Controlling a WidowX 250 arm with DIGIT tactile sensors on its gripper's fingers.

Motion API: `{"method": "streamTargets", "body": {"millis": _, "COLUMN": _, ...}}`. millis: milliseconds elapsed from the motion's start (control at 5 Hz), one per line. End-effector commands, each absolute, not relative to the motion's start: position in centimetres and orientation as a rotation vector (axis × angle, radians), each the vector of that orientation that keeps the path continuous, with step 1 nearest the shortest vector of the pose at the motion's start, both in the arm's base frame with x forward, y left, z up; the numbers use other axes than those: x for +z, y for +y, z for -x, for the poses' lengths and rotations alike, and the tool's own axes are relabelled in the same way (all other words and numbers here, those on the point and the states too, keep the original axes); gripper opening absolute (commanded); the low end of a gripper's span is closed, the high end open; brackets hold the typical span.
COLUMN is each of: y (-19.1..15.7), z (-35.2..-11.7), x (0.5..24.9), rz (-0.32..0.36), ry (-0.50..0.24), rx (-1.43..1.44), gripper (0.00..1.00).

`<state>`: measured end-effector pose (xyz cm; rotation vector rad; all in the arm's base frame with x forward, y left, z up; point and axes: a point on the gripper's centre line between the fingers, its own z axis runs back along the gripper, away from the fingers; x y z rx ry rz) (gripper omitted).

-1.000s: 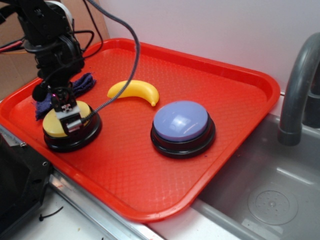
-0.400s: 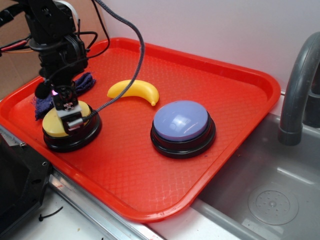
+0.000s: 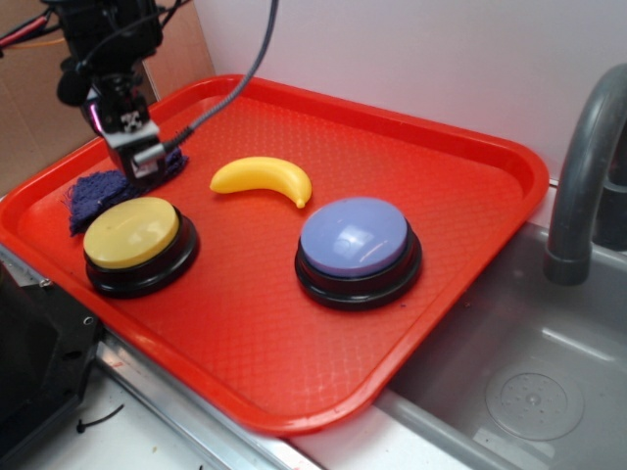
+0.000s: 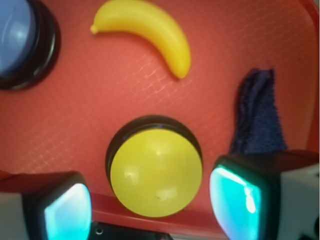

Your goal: Push the yellow button.

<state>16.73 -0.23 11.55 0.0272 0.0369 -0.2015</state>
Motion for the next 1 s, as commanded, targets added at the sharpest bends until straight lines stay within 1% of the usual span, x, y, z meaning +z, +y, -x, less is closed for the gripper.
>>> {"method": "streamTargets", "body": {"millis": 0, "y": -0.1, "z": -17.9, "x": 13.4, "rz": -0.023, "ry": 0.006, "rx": -0.178, "gripper": 1.0}}
{"method": "streamTargets", "body": {"millis": 400, "y": 0.1, "z": -17.7, "x": 15.1, "rz": -0.018, "ry": -0.018, "rx": -0.145, "gripper": 1.0}}
{"method": "streamTargets", "body": {"millis": 800, "y": 0.1, "z": -17.6, "x": 17.1, "rz": -0.021, "ry": -0.059, "rx": -0.124, "gripper": 1.0}}
